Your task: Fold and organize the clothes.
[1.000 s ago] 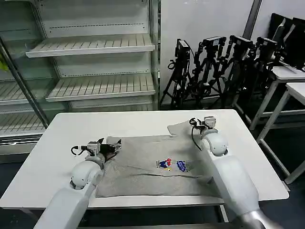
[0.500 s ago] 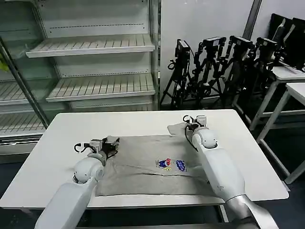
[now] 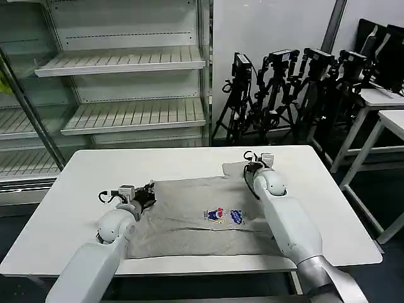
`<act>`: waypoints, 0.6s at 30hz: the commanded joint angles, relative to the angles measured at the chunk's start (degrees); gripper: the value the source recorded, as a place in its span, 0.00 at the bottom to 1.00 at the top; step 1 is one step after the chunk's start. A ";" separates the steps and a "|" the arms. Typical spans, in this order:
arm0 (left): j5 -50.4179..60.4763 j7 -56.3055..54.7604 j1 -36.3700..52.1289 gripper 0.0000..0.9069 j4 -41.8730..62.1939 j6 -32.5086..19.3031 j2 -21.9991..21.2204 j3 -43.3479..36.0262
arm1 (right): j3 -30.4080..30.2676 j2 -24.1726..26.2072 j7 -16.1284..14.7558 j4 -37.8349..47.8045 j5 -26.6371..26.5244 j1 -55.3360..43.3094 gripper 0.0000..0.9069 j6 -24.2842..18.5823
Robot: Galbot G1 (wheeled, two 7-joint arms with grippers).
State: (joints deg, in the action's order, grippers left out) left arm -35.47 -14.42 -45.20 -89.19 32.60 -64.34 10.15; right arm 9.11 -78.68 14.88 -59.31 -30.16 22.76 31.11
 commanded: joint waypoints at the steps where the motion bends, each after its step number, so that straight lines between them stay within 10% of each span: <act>1: -3.02 0.50 -1.78 0.03 -5.27 -1.50 0.64 2.03 | -1.01 1.52 -0.06 -9.36 -2.02 2.30 0.00 -6.59; 18: -4.91 1.12 -12.59 0.03 -24.27 -0.75 6.04 9.48 | 5.02 12.64 0.18 -40.95 -3.49 20.60 0.00 -6.77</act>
State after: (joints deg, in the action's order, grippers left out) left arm -39.58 -13.73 -50.86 -101.62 31.87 -61.03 15.68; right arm 11.37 -71.17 15.13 -83.41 -33.08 33.13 25.28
